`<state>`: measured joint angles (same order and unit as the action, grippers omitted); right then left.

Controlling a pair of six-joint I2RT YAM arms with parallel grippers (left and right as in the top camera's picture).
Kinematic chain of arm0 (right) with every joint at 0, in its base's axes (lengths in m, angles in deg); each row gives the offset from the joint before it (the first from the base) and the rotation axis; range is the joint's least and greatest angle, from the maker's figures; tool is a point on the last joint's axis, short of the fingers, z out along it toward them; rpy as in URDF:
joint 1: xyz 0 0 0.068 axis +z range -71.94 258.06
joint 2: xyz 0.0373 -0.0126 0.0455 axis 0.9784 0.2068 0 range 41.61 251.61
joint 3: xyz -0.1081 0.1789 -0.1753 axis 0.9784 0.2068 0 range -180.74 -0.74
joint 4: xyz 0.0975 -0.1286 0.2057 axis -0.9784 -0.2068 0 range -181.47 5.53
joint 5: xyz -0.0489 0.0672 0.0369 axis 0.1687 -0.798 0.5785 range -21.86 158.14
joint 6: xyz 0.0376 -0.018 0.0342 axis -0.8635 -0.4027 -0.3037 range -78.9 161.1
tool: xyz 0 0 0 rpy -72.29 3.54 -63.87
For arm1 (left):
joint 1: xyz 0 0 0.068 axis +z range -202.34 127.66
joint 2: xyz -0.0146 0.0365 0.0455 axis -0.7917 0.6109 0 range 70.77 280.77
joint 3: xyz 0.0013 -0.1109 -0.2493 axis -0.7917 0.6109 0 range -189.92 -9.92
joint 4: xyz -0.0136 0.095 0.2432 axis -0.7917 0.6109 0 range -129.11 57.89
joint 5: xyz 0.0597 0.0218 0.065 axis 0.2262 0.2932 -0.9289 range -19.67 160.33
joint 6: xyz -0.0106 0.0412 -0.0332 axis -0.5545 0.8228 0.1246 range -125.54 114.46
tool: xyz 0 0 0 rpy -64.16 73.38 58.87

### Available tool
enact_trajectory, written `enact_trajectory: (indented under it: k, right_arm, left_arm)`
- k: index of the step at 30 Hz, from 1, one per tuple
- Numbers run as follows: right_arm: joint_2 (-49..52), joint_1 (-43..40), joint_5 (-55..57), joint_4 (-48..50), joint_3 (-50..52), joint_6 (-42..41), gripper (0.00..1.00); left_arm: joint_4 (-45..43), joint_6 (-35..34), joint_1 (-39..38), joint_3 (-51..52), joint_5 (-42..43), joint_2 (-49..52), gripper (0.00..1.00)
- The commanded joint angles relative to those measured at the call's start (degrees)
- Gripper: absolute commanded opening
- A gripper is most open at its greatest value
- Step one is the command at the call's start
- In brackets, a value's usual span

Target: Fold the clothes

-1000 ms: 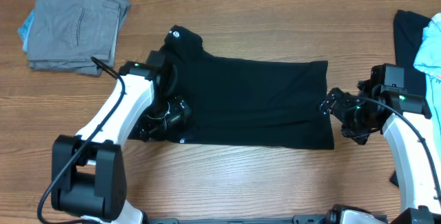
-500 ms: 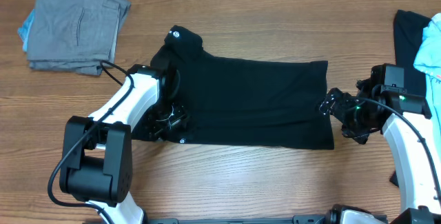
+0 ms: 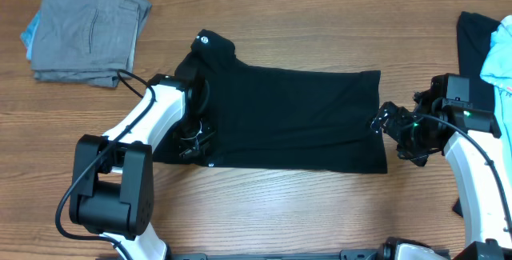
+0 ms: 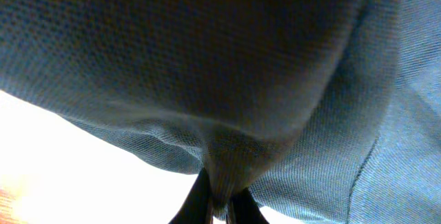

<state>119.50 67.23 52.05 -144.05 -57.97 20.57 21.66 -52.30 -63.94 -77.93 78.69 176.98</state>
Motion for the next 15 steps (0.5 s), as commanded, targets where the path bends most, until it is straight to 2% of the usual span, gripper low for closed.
enact_trajectory:
  k: [1,3,4,5,7,8,9,15]
  right_arm:
    - [-0.4,-0.1,-0.1,0.3,-1.0,0.7,1.00]
    - [-0.4,-0.1,-0.1,0.2,-1.0,0.7,1.00]
    - [-0.4,-0.1,-0.1,0.2,-1.0,0.7,1.00]
    - [-0.4,-0.1,-0.1,0.2,-1.0,0.7,1.00]
    - [-0.4,-0.1,-0.1,0.2,-1.0,0.7,1.00]
    - [-0.4,-0.1,-0.1,0.2,-1.0,0.7,1.00]
    - [-0.4,-0.1,-0.1,0.2,-1.0,0.7,1.00]
    - [-0.4,-0.1,-0.1,-0.2,-1.0,0.9,1.00]
  left_arm:
    - [-0.7,0.8,0.1,-2.2,-1.5,0.5,0.04]
    - [-0.8,1.0,0.1,-2.3,-1.2,0.5,0.06]
    - [-0.4,1.7,0.1,-2.3,-1.2,0.5,0.15]
    - [0.0,2.2,0.1,-2.3,-1.4,0.5,0.29]
    - [1.4,2.6,0.1,-2.3,-3.3,0.5,0.78]
    - [1.9,2.6,0.1,-2.3,-4.5,0.5,0.96]
    - [2.1,2.6,0.3,-2.2,-5.3,0.5,1.00]
    - [0.9,2.6,1.7,-1.8,-5.8,0.6,1.00]
